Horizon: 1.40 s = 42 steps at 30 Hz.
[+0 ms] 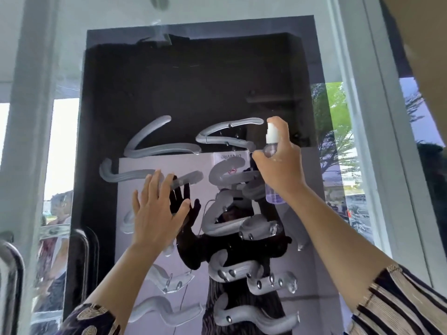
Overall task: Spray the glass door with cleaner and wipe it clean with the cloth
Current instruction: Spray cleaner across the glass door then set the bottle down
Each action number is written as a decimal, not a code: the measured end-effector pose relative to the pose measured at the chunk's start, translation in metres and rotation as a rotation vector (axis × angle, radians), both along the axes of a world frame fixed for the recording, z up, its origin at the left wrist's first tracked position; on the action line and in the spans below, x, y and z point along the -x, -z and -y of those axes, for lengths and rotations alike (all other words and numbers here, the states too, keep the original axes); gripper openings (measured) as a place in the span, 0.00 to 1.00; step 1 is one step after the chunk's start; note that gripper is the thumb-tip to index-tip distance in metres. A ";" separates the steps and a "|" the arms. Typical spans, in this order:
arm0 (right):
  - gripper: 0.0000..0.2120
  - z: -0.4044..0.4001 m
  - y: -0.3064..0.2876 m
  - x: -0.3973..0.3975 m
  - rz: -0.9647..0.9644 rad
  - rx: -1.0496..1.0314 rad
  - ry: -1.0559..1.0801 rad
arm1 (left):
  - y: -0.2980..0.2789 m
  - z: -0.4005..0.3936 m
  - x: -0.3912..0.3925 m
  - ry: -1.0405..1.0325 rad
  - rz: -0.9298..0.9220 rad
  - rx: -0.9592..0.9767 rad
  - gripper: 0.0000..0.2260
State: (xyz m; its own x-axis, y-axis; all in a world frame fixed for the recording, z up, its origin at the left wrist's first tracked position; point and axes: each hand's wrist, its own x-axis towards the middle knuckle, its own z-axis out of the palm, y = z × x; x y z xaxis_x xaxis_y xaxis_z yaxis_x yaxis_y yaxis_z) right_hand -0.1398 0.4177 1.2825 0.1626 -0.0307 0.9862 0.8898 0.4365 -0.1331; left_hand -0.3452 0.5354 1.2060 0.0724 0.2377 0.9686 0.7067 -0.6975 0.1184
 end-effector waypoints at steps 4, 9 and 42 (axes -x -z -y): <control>0.24 -0.002 0.001 0.011 0.034 -0.024 0.066 | -0.006 0.000 0.008 -0.008 0.008 -0.004 0.26; 0.26 -0.005 -0.002 0.019 0.047 -0.029 0.094 | -0.008 -0.002 0.021 -0.022 0.005 0.003 0.26; 0.27 -0.020 0.133 0.038 0.051 0.363 -0.039 | 0.069 -0.022 0.030 0.023 -0.012 0.219 0.33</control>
